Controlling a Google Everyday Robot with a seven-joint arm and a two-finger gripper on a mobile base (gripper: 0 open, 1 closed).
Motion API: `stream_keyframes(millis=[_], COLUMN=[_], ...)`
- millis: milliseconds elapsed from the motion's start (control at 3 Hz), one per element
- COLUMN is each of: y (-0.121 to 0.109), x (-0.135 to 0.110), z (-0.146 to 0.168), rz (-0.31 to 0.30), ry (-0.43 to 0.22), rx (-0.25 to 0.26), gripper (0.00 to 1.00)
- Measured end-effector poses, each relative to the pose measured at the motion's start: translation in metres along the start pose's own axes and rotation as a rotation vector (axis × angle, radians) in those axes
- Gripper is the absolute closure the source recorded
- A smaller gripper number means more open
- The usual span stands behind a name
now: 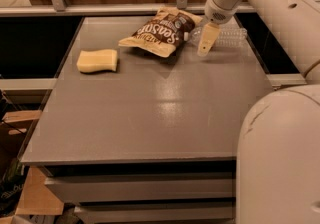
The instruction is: Move water bottle near brown chip bag
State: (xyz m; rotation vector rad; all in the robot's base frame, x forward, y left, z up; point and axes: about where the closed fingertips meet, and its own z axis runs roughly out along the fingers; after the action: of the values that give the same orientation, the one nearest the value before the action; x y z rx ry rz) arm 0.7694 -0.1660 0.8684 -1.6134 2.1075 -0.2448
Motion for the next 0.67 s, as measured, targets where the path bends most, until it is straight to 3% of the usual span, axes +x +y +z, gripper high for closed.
stream_keyframes(millis=[667], y=[0.01], x=[-0.005], z=[-0.03], rz=[-0.121], ry=[-0.031], rx=[-0.113], gripper=[0.0])
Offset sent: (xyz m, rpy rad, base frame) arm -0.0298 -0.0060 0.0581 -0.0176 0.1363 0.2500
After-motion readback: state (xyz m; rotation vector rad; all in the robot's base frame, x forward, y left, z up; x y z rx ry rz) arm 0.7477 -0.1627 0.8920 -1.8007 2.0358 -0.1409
